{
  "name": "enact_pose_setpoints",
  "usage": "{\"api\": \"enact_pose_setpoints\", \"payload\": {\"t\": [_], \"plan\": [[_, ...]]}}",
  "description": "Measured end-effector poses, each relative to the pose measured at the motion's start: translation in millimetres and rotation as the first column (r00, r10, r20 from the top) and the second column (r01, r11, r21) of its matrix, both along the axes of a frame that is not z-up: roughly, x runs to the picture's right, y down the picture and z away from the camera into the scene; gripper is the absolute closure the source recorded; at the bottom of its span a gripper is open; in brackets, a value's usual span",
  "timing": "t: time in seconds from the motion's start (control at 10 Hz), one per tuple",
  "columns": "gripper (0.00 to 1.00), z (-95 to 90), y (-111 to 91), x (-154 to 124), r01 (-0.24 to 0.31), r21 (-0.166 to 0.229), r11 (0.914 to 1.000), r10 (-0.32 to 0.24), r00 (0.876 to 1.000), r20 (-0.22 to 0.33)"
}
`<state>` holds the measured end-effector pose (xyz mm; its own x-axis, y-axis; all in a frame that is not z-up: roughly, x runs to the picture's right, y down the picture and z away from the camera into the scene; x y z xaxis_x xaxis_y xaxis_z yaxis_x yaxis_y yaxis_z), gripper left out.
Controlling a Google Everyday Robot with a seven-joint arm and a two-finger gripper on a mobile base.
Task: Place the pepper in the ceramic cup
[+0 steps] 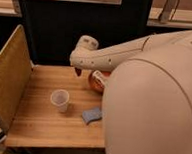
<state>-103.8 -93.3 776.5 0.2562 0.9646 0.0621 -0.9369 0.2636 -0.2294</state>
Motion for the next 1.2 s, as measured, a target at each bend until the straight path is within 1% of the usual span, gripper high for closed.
{"api": "enact_pose_setpoints", "payload": {"t": [0.2,0.3,0.4,0.5,0.6,0.8,1.0,1.2], "plan": [[1.00,-15.4,8,-8,0.028,0.005,0.9996,-0.028,0.999,0.027],[1.00,-22.3,16,-12,0.041,0.001,0.9991,-0.041,0.998,0.044],[1.00,-29.2,28,-17,0.059,-0.008,0.9982,-0.059,0.996,0.064],[1.00,-36.8,45,-27,0.090,-0.019,0.9958,-0.087,0.992,0.092],[1.00,-41.6,56,-36,0.111,-0.027,0.9934,-0.108,0.988,0.113],[1.00,-54.0,82,-57,0.163,-0.044,0.9857,-0.153,0.974,0.168],[1.00,-61.2,98,-75,0.197,-0.054,0.9790,-0.181,0.960,0.211],[1.00,-64.6,108,-96,0.219,-0.060,0.9739,-0.197,0.947,0.253]]}}
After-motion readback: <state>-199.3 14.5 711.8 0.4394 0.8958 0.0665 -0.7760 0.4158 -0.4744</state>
